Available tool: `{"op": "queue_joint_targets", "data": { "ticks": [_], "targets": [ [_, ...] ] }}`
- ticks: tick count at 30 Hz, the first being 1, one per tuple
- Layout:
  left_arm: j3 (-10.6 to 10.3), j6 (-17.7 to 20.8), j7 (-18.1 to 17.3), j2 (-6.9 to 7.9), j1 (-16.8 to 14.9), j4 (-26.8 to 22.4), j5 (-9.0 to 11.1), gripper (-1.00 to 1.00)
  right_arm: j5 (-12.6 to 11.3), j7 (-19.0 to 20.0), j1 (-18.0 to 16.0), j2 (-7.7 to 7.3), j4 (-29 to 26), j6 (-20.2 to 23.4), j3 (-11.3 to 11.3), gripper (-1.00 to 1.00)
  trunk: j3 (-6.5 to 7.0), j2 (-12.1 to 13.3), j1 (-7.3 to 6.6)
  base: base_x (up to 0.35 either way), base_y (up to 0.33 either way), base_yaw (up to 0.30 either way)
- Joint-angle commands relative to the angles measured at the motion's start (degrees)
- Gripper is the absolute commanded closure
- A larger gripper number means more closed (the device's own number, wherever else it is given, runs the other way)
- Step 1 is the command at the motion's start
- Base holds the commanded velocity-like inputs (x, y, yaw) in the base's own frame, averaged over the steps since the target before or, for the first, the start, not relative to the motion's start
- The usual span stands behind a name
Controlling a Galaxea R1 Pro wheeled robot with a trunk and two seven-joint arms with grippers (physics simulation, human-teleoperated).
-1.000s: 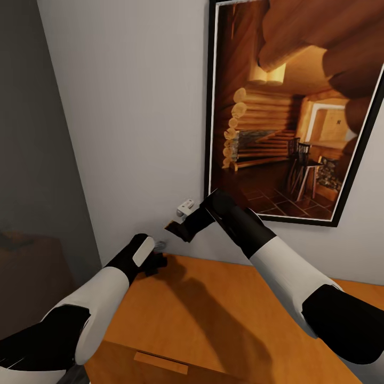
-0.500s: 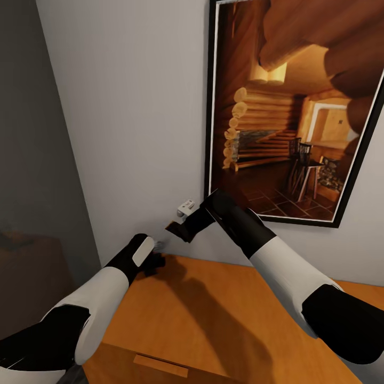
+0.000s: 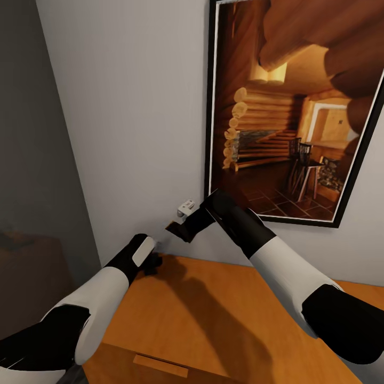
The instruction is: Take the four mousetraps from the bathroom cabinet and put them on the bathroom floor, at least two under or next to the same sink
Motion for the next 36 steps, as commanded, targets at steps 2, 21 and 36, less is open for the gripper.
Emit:
{"op": "queue_joint_targets", "data": {
  "ticks": [2,21,36],
  "targets": [
    [-0.39,-0.62,0.96,0.02,-0.05,-0.02,0.82,-1.0,0.52,0.61,-0.06,-0.01,-0.03,0.19,0.0,1.0,-0.08,-0.05,0.0,0.0,0.0,0.0],
    [-0.24,-1.18,1.36,-0.1,-0.06,-0.25,1.06,-1.0,0.59,0.61,-0.06,-0.04,-0.02,0.19,0.0,1.0,-0.08,-0.05,0.0,0.0,0.0,0.0],
    [-0.23,-1.9,0.43,-0.01,-0.09,3.1,0.86,-1.0,0.54,0.61,-0.06,-0.04,0.06,0.19,0.01,1.0,-0.08,-0.05,0.0,0.0,0.0,0.0]
  ]
}}
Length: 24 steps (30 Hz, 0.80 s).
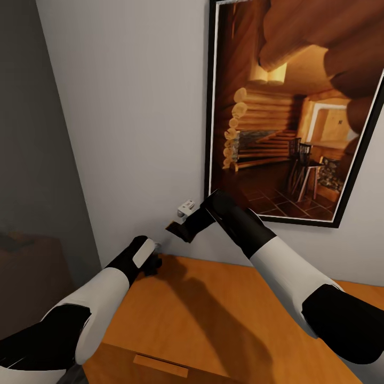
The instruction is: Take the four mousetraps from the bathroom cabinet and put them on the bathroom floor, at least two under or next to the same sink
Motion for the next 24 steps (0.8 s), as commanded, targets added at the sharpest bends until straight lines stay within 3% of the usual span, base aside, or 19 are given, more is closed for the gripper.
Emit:
{"op": "queue_joint_targets", "data": {
  "ticks": [1,15,16,24],
  "targets": [
    [-0.41,0.15,0.53,0.08,0.0,1.14,0.67,-1.0,0.5,0.61,-0.05,0.01,-0.03,0.19,-0.01,1.0,-0.09,-0.03,0.01,0.0,0.0,0.0],
    [-0.39,-2.86,0.49,0.1,0.0,3.78,0.77,-1.0,0.55,0.61,-0.05,0.01,0.06,0.19,-0.01,1.0,-0.09,-0.03,0.01,0.0,0.0,0.0],
    [-0.38,-2.93,0.49,0.11,0.0,3.83,0.77,1.0,0.55,0.61,-0.05,0.01,0.06,0.19,-0.01,1.0,-0.09,-0.03,0.01,0.0,0.0,0.0],
    [-0.33,-3.25,0.57,0.17,0.0,4.12,0.78,1.0,0.56,0.61,-0.05,0.01,0.06,0.19,0.0,1.0,-0.09,-0.03,0.01,0.0,0.0,0.0]
  ]
}}
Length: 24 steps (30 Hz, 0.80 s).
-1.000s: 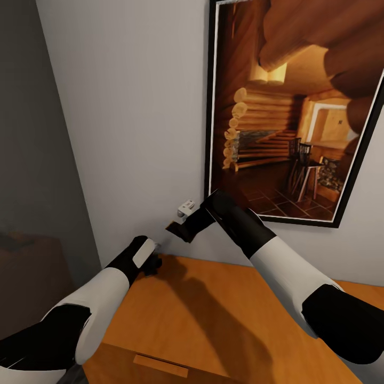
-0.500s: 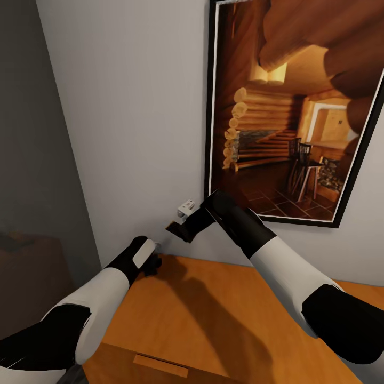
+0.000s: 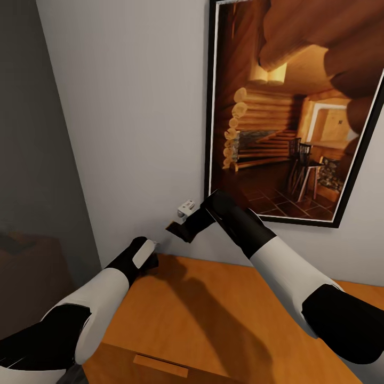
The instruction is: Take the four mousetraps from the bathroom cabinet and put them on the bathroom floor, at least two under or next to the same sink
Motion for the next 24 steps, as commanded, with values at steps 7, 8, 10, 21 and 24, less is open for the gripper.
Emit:
{"op": "queue_joint_targets", "data": {
  "ticks": [7,8,10,21,24],
  "targets": [
    [-0.36,0.49,0.41,0.07,0.0,3.4,0.4,1.0,0.46,0.6,-0.05,0.01,-0.03,0.19,-0.01,1.0,-0.09,-0.04,0.01,0.0,0.0,0.0],
    [-0.35,0.48,0.41,0.07,0.03,3.38,0.38,1.0,0.45,0.6,-0.05,0.01,-0.03,0.19,-0.01,1.0,-0.09,-0.04,0.01,0.0,0.0,0.0],
    [-0.36,0.46,0.47,0.07,0.03,3.28,0.31,1.0,0.44,0.6,-0.05,0.01,-0.03,0.19,-0.01,1.0,-0.09,-0.04,0.01,0.0,0.0,0.0],
    [-0.36,6.22,1.2,-0.08,0.09,-9.64,0.1,1.0,0.51,0.6,-0.05,0.01,0.99,0.19,-0.09,1.0,-0.09,-0.04,0.01,0.0,0.0,0.0],
    [-0.4,7.36,1.2,0.01,0.09,-12.52,0.0,1.0,0.53,0.6,-0.05,0.01,1.05,0.19,-0.09,1.0,-0.09,-0.04,0.01,0.0,0.0,0.0]
  ]
}}
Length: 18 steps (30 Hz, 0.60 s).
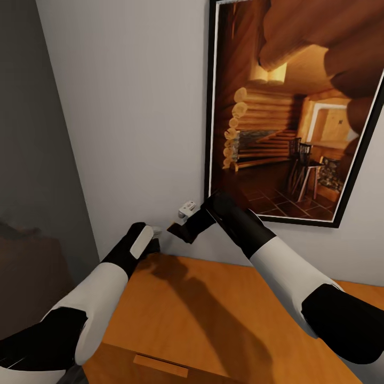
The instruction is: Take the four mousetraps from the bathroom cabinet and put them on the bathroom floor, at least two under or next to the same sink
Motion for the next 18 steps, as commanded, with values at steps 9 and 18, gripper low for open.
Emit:
{"op": "queue_joint_targets", "data": {
  "ticks": [9,18],
  "targets": [
    [-0.35,0.78,0.58,0.09,-0.04,-2.07,0.44,1.0,0.57,0.52,-0.06,0.01,0.03,0.19,-0.01,1.0,-0.08,-0.05,0.0,-0.002,0.0,0.0],
    [-0.35,1.91,0.56,0.13,-0.04,-1.91,0.58,1.0,0.68,0.13,-0.06,-0.01,0.12,0.19,0.05,1.0,-0.08,-0.05,0.0,-0.242,0.0,0.0]
  ]
}}
